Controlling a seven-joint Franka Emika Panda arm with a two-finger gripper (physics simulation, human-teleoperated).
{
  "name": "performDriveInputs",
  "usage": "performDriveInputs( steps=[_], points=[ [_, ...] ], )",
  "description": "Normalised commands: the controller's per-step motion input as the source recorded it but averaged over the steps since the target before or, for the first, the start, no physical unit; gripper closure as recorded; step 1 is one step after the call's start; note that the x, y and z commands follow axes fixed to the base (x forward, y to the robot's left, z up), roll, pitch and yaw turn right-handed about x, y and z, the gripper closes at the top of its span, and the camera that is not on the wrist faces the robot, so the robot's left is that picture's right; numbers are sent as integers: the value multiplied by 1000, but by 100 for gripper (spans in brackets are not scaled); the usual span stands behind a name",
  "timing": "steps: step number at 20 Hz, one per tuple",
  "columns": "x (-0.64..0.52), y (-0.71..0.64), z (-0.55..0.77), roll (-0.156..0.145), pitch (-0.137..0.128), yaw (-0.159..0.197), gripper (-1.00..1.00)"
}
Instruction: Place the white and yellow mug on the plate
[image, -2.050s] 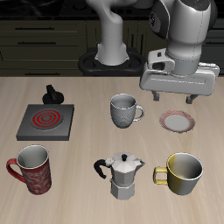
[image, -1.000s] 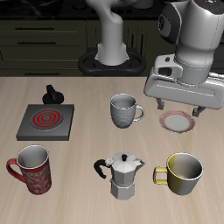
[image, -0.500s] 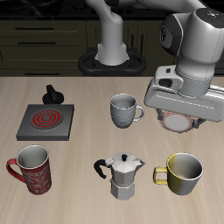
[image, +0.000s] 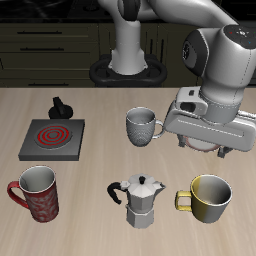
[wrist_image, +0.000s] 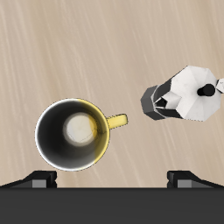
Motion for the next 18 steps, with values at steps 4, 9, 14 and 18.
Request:
performDriveInputs(
  steps=[4,9,14,18],
  points=[
    [39,-90,-221,-1,-17,-20,-100],
    [62,12,-251,2,20,-4,-100],
    [75,31,-349,16,38,-21,-100],
    [43,-109,-562,2,71,-65,-100]
  ],
)
